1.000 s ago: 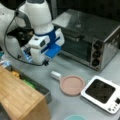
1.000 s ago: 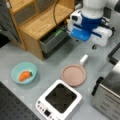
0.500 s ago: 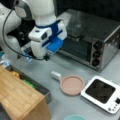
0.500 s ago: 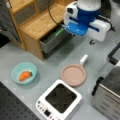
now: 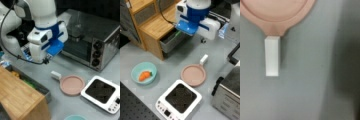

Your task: Pick up the pan. Place the pan on the table. Pick up the bowl. Place the bowl on the stove.

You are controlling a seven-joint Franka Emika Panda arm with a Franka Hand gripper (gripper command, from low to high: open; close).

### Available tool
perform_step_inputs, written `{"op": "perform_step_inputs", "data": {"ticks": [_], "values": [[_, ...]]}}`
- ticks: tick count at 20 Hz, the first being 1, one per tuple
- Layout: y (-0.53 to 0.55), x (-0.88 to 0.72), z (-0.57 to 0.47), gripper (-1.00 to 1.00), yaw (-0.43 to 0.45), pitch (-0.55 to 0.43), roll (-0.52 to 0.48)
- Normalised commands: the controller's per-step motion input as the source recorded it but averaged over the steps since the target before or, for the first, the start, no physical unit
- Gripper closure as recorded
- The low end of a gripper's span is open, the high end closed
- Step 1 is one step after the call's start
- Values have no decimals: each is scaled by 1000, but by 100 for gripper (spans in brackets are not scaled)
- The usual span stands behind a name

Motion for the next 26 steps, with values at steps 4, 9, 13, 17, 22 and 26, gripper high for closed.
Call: {"op": "perform_step_inputs", "data": {"ticks": [4, 9, 13, 17, 22, 26], "values": [[-595, 680, 232, -100, 187, 239, -26], [-515, 600, 151, -100, 143, 216, -15], [-461, 516, 175, -100, 141, 230, -7], [-451, 599, 194, -100, 105, 270, -13], [-409, 734, 119, -100, 83, 289, -36], [-279, 641, 107, -100, 64, 293, -35]]}}
